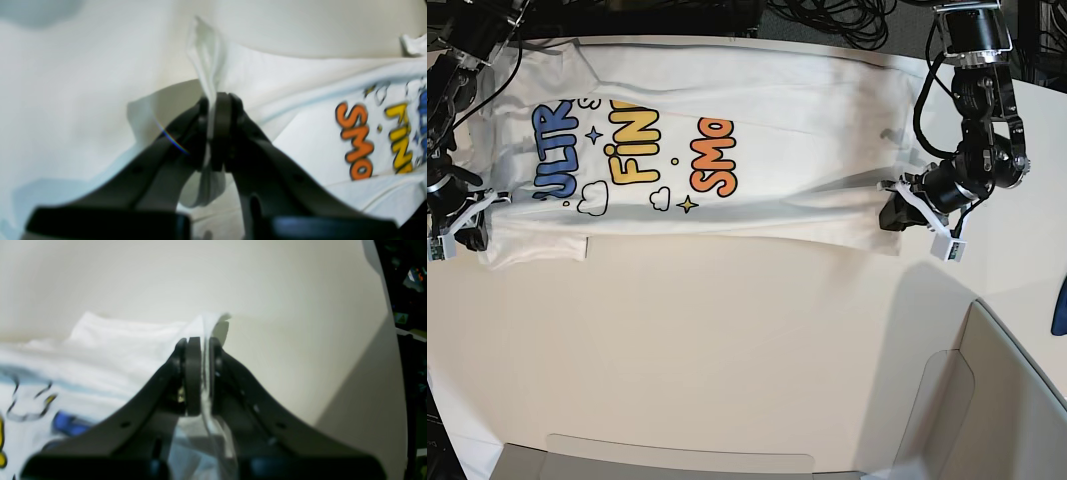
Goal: Layout the t-shirt on the table in an organized manner, then fold the t-shirt properly
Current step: 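Grasp the shirt's side edges with both grippers and fold them over the print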
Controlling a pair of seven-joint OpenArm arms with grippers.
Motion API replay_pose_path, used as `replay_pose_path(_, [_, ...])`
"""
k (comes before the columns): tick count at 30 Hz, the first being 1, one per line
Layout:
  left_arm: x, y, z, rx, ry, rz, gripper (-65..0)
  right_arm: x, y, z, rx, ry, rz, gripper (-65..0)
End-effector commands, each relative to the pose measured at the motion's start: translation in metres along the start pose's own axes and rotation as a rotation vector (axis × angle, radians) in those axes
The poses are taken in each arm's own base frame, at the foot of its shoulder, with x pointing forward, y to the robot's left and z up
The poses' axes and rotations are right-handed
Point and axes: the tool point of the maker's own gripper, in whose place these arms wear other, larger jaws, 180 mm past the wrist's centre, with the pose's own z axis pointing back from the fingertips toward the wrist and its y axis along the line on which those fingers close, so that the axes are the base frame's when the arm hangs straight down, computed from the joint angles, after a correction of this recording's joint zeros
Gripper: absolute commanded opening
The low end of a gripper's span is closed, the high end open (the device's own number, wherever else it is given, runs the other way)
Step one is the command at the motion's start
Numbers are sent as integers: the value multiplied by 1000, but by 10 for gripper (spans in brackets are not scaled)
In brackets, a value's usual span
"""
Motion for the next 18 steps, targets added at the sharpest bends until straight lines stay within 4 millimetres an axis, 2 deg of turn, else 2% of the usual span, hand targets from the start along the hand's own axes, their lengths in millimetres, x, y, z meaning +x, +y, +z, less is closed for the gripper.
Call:
replay_pose_path(1, [12,-2,7,-3,-39,-31,-646,17,-4,9,-11,-53,37,-650])
replay_pose_path(3, [7,-4,11,1,-36,-37,-646,9,0,16,-7,-36,59,-650])
replay_pose_path(12, [-13,21,39,87,-40,16,-646,-26,14,40,13,53,123,-650])
replay_pose_path(18, [-25,26,43,103,-19,32,-646,-44,-1,54,-29,96,106,-650])
